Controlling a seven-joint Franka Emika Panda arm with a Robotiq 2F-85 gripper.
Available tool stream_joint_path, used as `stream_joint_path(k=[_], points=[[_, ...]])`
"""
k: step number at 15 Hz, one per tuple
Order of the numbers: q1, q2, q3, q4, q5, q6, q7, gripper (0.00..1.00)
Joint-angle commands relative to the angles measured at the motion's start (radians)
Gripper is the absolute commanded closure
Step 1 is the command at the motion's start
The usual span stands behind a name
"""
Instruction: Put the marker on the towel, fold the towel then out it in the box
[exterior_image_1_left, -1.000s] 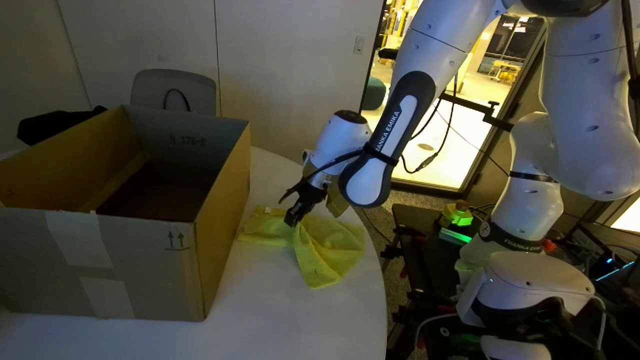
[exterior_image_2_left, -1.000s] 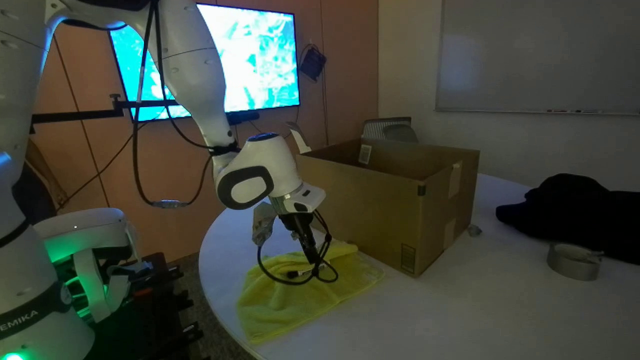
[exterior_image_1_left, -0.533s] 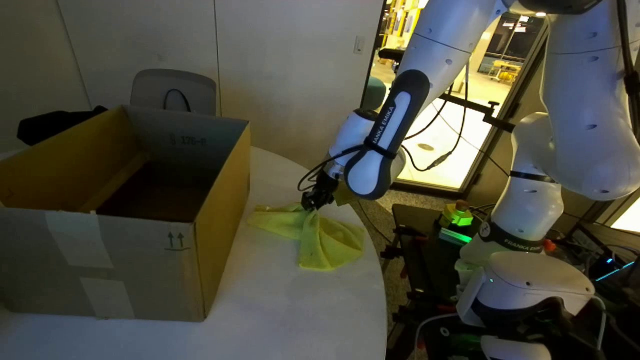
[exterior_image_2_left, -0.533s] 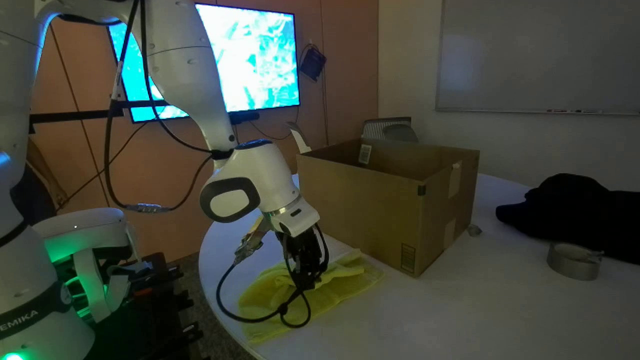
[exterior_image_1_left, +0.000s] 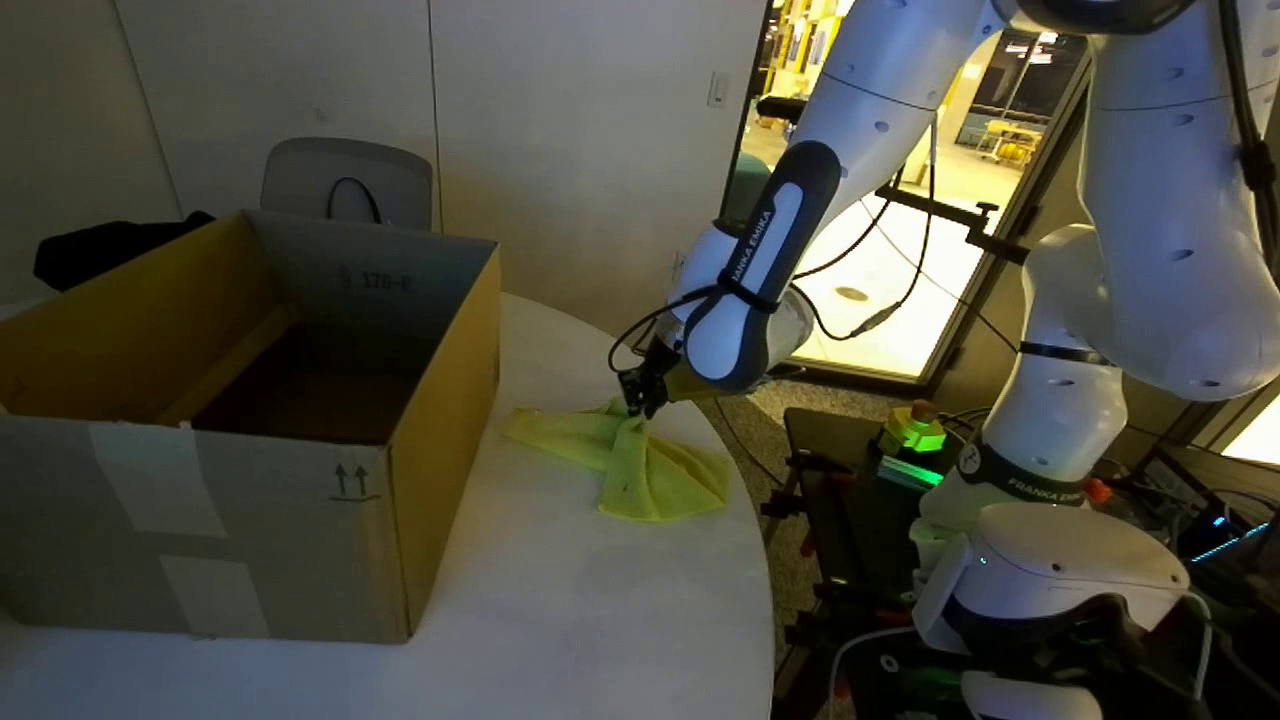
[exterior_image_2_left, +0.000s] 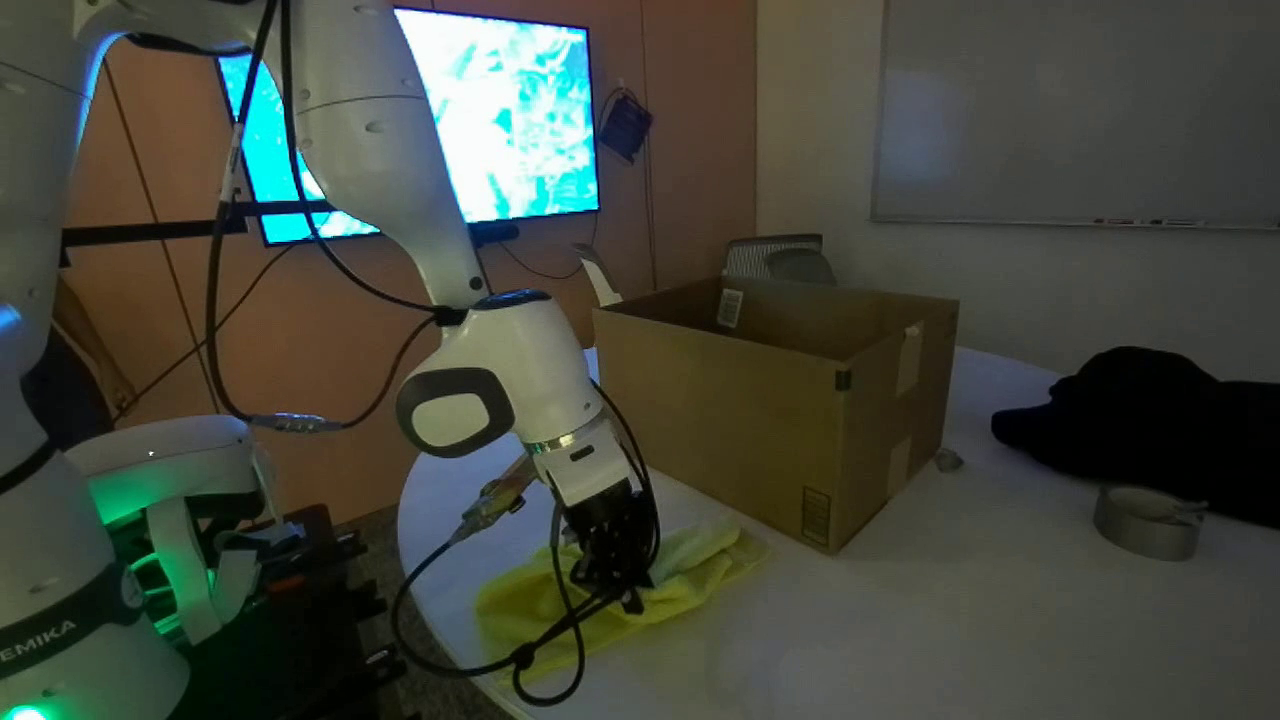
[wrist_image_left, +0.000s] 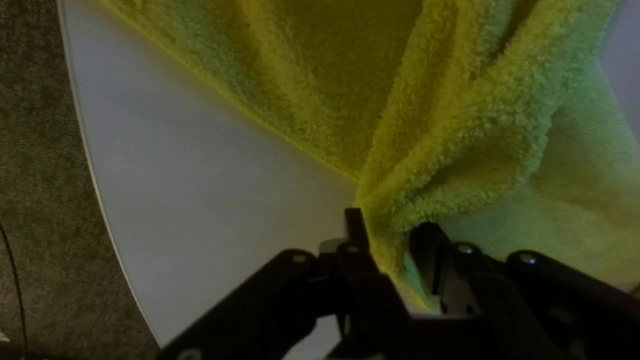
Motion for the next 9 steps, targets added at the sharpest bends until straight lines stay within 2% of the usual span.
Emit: stream_joint_path(k=[1, 3, 6, 7, 9], points=[[0.004, -0.042, 0.026, -0.020, -0.028, -0.012, -0.020, 0.39], [-0.011, -0.086, 0.060, -0.039, -0.061, -0.036, -0.050, 0.23], [-0.002, -0.146, 0.076, -0.081, -0.104, -0.053, -0.086, 0.01], [-0.006, -0.171, 0.086, -0.095, -0.120, -0.066, -0.098, 0.00], [-0.064, -0.224, 0.155, -0.125, -0.153, -0.108, -0.146, 0.00]])
